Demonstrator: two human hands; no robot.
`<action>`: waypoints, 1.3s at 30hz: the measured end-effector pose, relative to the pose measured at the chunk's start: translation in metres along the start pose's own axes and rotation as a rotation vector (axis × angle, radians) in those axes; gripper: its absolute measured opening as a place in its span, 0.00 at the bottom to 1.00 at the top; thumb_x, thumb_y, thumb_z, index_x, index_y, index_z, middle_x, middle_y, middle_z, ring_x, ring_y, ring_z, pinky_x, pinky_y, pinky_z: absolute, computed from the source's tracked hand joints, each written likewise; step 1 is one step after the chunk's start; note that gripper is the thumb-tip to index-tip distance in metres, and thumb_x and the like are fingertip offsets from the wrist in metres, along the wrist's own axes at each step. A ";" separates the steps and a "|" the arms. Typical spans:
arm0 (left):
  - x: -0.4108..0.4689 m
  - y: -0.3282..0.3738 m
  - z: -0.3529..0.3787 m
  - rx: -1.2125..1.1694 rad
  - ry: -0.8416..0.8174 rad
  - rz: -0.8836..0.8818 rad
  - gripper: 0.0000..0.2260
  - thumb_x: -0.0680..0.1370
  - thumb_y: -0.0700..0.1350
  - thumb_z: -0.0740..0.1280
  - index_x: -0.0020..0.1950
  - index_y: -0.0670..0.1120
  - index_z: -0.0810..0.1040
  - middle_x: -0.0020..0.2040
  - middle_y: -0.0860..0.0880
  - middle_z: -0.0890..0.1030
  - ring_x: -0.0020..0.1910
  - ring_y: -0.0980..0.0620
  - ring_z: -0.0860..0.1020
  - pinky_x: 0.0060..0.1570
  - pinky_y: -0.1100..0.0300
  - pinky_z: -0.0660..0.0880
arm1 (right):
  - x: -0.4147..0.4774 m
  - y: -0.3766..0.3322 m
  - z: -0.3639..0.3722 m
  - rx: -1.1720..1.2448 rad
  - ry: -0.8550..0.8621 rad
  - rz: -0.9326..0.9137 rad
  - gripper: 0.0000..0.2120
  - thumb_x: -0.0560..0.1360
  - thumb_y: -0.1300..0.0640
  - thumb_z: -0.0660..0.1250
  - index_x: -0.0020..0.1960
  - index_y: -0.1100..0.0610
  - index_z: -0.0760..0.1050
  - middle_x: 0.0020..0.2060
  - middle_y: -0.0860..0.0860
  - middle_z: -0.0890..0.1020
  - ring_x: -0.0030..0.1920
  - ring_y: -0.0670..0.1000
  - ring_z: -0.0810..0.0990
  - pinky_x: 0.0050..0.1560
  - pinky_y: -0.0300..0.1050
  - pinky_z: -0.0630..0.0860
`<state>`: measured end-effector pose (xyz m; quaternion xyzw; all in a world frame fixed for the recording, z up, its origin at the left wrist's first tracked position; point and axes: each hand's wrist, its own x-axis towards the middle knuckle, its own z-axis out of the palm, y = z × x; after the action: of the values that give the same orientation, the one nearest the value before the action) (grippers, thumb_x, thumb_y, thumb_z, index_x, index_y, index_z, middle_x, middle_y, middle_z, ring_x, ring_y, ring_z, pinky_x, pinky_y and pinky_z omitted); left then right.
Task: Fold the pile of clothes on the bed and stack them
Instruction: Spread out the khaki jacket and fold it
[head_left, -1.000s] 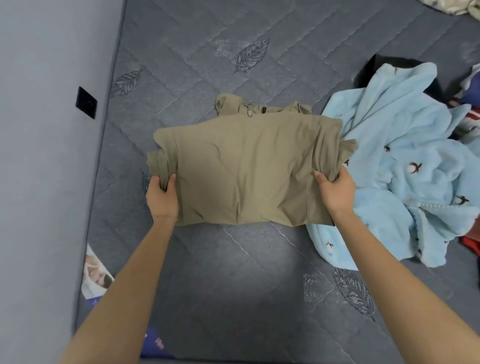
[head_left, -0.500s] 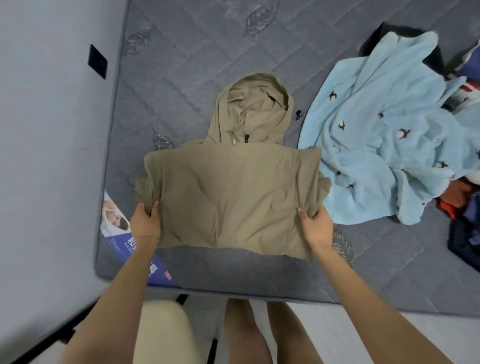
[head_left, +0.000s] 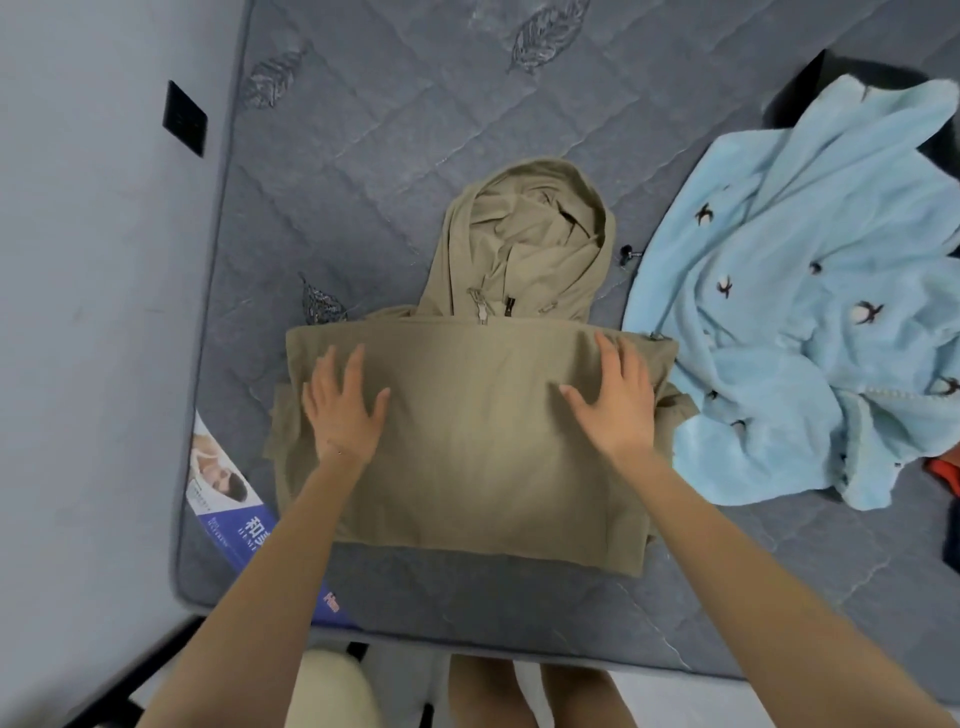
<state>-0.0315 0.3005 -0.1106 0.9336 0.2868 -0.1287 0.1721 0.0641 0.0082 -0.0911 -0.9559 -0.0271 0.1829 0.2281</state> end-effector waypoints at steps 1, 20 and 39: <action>0.012 0.009 0.004 0.025 -0.027 0.074 0.28 0.80 0.53 0.62 0.77 0.51 0.56 0.78 0.42 0.53 0.77 0.42 0.50 0.74 0.44 0.45 | 0.016 -0.002 0.002 0.019 -0.015 0.005 0.36 0.75 0.46 0.68 0.76 0.56 0.57 0.75 0.58 0.59 0.75 0.59 0.56 0.74 0.52 0.52; 0.176 0.142 0.039 -0.257 0.161 0.320 0.27 0.79 0.53 0.64 0.75 0.44 0.62 0.71 0.43 0.69 0.70 0.43 0.66 0.69 0.45 0.62 | 0.187 -0.003 0.009 0.377 0.193 0.205 0.33 0.77 0.54 0.66 0.77 0.55 0.56 0.71 0.55 0.66 0.70 0.53 0.65 0.68 0.43 0.62; 0.193 0.091 0.028 -0.219 0.006 0.515 0.20 0.77 0.51 0.58 0.40 0.40 0.83 0.58 0.42 0.79 0.59 0.41 0.75 0.59 0.42 0.70 | 0.167 0.011 0.000 0.495 0.047 0.194 0.24 0.78 0.49 0.66 0.31 0.67 0.73 0.36 0.60 0.79 0.39 0.50 0.76 0.39 0.33 0.67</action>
<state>0.1720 0.3137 -0.1794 0.9519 0.0528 -0.0460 0.2982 0.2190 0.0210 -0.1524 -0.8732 0.1154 0.1826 0.4368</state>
